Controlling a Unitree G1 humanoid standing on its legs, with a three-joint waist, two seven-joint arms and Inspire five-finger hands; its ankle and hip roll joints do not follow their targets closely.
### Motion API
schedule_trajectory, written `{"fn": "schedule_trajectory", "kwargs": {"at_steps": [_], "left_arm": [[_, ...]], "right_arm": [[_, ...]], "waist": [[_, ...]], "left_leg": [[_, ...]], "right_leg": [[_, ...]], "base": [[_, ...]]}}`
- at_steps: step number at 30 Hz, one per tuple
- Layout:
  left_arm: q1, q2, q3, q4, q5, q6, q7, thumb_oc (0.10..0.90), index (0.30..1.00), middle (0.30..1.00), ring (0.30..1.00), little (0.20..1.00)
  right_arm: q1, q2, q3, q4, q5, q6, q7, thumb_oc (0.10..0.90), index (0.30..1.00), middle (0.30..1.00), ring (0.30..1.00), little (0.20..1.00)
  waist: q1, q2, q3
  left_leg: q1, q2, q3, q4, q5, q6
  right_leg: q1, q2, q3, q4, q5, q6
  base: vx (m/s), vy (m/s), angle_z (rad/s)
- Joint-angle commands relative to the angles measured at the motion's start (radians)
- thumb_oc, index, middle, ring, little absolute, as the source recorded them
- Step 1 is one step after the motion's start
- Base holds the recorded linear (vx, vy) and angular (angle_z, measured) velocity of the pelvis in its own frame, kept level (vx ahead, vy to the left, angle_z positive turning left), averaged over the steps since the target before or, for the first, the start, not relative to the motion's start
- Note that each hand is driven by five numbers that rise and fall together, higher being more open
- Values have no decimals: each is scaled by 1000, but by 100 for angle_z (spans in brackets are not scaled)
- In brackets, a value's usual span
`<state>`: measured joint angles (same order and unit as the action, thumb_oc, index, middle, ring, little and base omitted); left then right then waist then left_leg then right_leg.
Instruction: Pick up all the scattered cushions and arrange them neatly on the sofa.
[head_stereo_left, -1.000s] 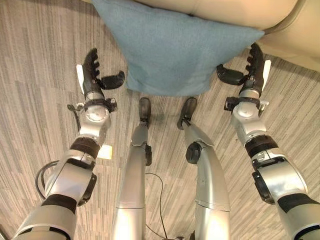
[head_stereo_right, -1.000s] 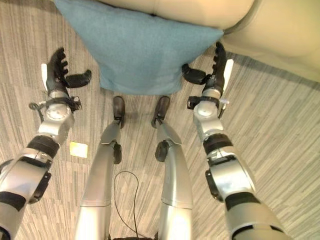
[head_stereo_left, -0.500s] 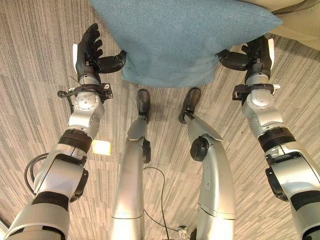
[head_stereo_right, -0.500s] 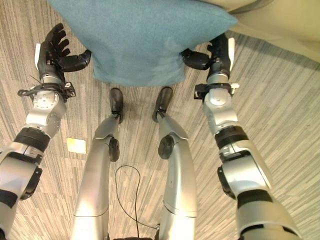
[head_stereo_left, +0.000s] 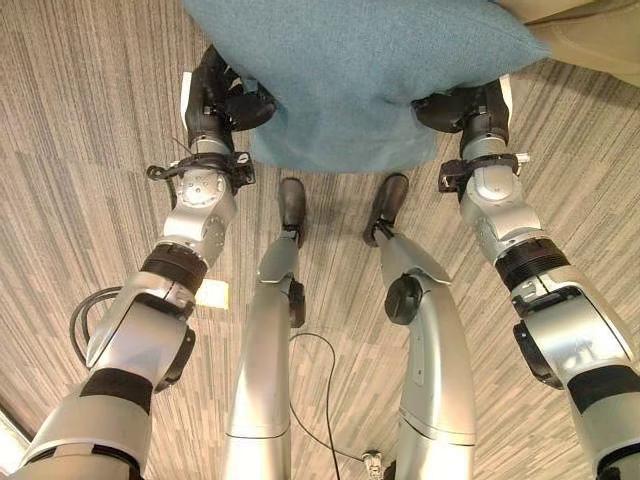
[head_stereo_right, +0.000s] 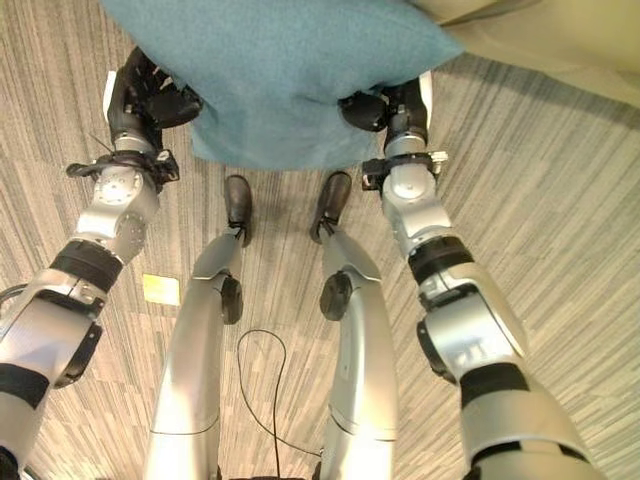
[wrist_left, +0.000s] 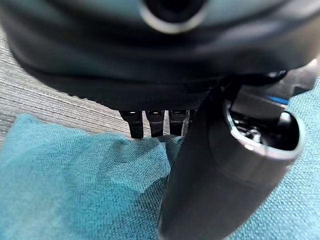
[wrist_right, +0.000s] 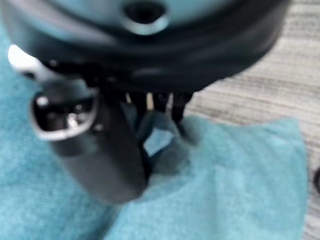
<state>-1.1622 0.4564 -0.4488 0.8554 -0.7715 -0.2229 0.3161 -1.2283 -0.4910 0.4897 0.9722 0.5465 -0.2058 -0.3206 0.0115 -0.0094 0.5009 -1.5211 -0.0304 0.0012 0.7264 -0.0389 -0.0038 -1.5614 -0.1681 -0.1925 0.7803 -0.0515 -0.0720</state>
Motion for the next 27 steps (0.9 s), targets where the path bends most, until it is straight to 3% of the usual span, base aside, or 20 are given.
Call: {"fn": "schedule_trajectory", "kwargs": {"at_steps": [1,9,14,20,22,23,24,27], "left_arm": [[-32,-111,10,-87,3,-139,-28,400,300,300,300,300],[21,-117,52,-193,-23,-174,-2,400,300,300,300,300],[119,-110,69,-282,47,-170,2,400,300,300,300,300],[278,-170,91,-404,97,-166,-8,400,300,300,300,300],[367,-196,91,-444,129,-161,-23,400,300,300,300,300],[372,-197,91,-447,130,-160,-22,400,300,300,300,300],[438,-208,83,-480,157,-157,-37,400,300,300,300,300],[509,-219,71,-510,172,-153,-52,400,300,300,300,300]], "right_arm": [[-54,240,101,-72,-2,-66,51,400,300,300,300,300],[-27,205,41,-177,2,-110,12,400,300,300,300,300],[55,172,-9,-275,-28,-126,1,400,300,300,300,300],[226,172,-73,-424,-84,-140,-2,400,300,300,300,300],[336,187,-95,-495,-101,-147,13,400,300,300,300,300],[341,187,-95,-499,-102,-145,13,400,300,300,300,300],[432,198,-99,-554,-114,-149,29,400,300,300,300,300],[516,200,-94,-595,-144,-142,41,400,300,300,300,300]], "waist": [[-4,25,-157],[-11,23,-172],[-13,26,-181],[-18,28,-178],[-20,27,-179],[-20,27,-178],[-18,25,-184],[-14,24,-190]], "left_leg": [[-47,-21,0,2,-46,22],[-39,-20,-2,7,-44,23],[31,-17,5,-46,-35,22],[198,-8,2,-173,-7,10],[305,0,-7,-245,10,0],[312,0,-8,-249,11,0],[394,5,-16,-298,23,-10],[483,5,-23,-349,35,-18]], "right_leg": [[45,30,35,109,-218,101],[48,45,39,118,-199,100],[110,60,36,81,-181,102],[272,72,19,-15,-163,105],[372,76,14,-81,-147,108],[379,77,14,-85,-146,108],[457,77,12,-141,-136,107],[539,78,3,-194,-128,109]], "base": [[0,0,0],[0,0,0],[-26,0,0],[-61,-35,1],[-64,-47,1],[-95,-72,3],[-66,-46,5],[-46,-56,3]]}}
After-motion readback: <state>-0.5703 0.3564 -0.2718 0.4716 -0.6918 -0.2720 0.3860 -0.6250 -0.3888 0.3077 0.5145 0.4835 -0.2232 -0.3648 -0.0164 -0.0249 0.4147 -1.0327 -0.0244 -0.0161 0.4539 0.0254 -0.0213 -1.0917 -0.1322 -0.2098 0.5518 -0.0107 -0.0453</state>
